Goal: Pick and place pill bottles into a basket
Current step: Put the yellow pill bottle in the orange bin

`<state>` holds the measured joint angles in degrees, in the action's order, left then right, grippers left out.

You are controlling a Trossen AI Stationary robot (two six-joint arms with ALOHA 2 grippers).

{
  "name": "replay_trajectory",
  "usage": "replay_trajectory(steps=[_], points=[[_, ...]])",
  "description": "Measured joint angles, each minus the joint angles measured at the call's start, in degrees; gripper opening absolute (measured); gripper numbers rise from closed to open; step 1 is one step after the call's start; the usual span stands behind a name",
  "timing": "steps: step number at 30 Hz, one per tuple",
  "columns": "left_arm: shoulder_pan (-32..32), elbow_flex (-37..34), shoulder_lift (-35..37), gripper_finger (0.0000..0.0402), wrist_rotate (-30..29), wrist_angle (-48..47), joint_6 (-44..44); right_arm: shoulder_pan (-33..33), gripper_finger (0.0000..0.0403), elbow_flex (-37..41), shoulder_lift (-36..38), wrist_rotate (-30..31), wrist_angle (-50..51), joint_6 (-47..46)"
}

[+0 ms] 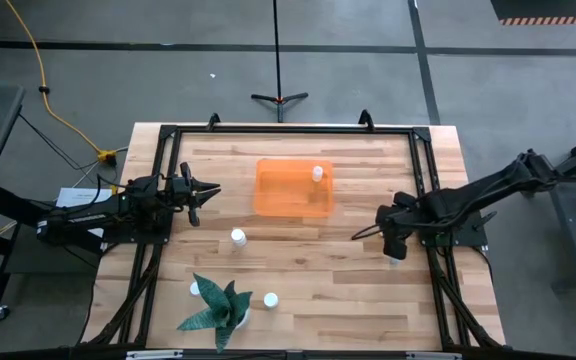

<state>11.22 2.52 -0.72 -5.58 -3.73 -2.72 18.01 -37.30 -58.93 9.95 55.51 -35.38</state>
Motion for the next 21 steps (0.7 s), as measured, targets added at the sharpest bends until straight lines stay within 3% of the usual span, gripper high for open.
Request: replay_trajectory(steps=[21], points=[[0.0, 0.0, 0.0, 0.0092, 0.0, 0.0, 0.0, 0.0, 0.0232, 0.6, -2.2, 3.6, -0.4, 1.2]])
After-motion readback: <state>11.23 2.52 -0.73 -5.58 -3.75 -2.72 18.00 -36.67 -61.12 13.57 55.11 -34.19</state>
